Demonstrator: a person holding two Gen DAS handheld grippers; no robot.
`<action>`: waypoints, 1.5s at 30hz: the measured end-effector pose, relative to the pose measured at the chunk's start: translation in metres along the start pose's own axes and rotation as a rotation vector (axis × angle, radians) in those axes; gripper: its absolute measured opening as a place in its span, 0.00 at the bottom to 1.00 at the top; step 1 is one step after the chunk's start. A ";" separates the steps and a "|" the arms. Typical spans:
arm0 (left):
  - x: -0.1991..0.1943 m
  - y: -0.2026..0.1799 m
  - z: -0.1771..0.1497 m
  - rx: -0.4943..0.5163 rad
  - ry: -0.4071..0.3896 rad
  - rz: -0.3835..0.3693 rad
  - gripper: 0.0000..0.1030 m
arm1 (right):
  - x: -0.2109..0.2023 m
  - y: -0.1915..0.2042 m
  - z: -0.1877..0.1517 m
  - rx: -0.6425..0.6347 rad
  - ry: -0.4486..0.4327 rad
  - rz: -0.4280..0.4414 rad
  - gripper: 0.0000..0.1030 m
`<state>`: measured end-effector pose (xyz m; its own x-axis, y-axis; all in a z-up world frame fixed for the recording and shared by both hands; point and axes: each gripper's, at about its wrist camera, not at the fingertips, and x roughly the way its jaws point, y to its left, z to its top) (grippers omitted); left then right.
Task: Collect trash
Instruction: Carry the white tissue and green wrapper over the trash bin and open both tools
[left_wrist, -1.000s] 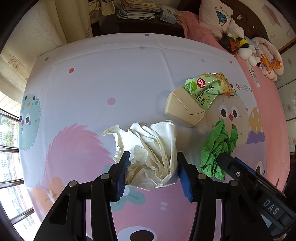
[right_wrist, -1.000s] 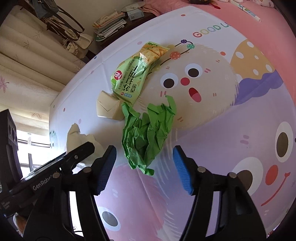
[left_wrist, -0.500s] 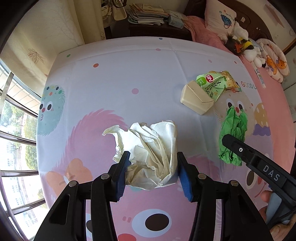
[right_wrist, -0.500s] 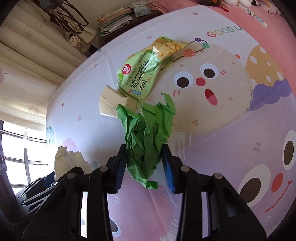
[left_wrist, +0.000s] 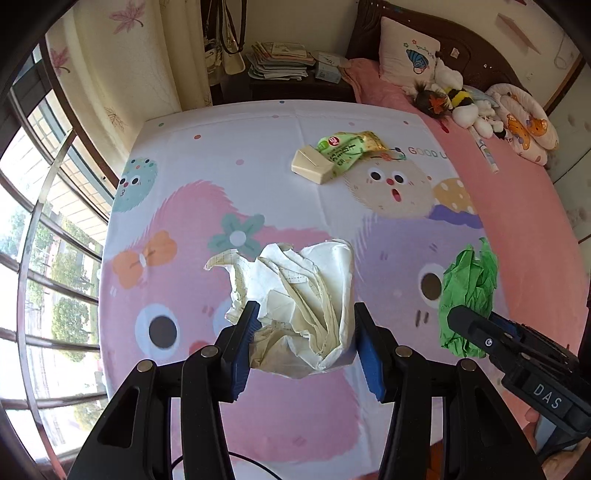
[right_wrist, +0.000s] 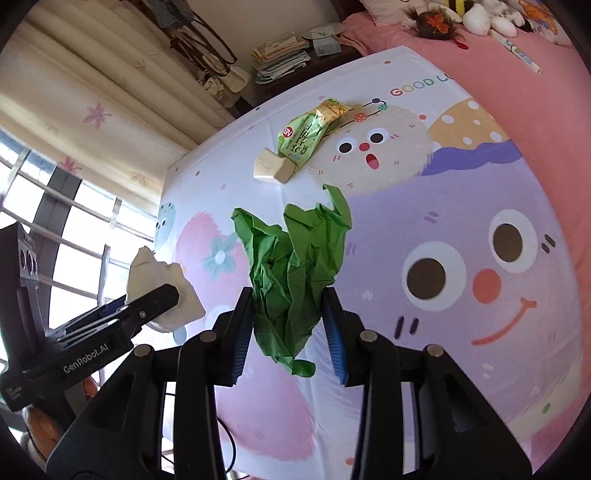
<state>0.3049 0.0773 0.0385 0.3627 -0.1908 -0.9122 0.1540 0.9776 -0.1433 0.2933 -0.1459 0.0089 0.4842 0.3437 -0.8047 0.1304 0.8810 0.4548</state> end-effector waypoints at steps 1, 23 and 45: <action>-0.010 -0.007 -0.016 -0.009 -0.008 -0.003 0.49 | -0.014 -0.003 -0.012 -0.032 -0.003 0.003 0.32; -0.025 -0.118 -0.334 0.037 0.186 -0.037 0.49 | -0.144 -0.118 -0.267 -0.270 0.148 0.035 0.32; 0.300 -0.078 -0.451 0.007 0.379 -0.026 0.56 | 0.191 -0.284 -0.423 -0.045 0.377 -0.112 0.33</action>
<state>-0.0127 -0.0161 -0.3970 -0.0067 -0.1680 -0.9858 0.1659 0.9719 -0.1667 -0.0170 -0.1932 -0.4351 0.1165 0.3329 -0.9357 0.1226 0.9301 0.3462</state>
